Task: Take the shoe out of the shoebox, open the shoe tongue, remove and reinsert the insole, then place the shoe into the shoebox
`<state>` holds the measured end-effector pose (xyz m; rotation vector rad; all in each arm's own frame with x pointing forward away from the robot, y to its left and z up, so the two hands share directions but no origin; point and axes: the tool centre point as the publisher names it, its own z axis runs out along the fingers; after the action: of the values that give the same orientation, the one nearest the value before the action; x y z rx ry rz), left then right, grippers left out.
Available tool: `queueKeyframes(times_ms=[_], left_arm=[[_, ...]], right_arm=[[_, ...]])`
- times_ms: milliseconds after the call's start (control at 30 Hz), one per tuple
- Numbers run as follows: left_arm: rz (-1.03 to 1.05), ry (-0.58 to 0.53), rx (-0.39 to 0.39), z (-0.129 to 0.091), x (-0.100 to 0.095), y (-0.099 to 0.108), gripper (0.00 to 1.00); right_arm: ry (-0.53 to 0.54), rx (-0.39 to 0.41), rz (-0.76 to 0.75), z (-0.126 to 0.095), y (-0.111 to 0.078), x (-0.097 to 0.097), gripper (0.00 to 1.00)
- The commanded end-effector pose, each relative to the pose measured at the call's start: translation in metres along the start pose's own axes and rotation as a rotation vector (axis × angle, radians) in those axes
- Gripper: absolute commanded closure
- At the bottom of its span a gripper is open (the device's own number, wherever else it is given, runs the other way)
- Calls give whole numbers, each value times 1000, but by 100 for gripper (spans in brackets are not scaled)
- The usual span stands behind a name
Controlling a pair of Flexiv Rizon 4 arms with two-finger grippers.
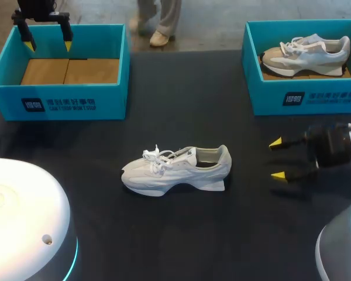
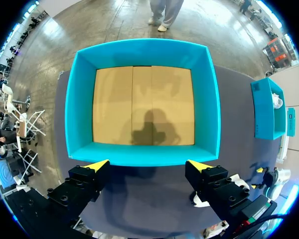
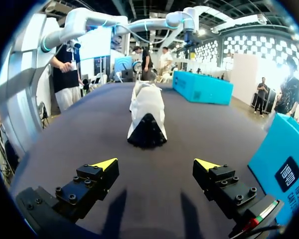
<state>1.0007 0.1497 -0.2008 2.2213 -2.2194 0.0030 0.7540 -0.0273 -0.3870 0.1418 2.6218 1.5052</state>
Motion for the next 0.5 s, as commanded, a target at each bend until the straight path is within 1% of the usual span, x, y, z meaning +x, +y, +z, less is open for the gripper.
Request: queueKeyframes(times_ms=[33, 300, 500], left_arm=[[0, -1, 0, 0, 0, 0, 0], [0, -1, 0, 0, 0, 0, 0], [0, -1, 0, 0, 0, 0, 0]], right_arm=[[-1, -2, 7, 6, -8, -5, 0], [-24, -7, 11, 9, -12, -9, 0], [-24, -14, 25, 24, -7, -7, 0]])
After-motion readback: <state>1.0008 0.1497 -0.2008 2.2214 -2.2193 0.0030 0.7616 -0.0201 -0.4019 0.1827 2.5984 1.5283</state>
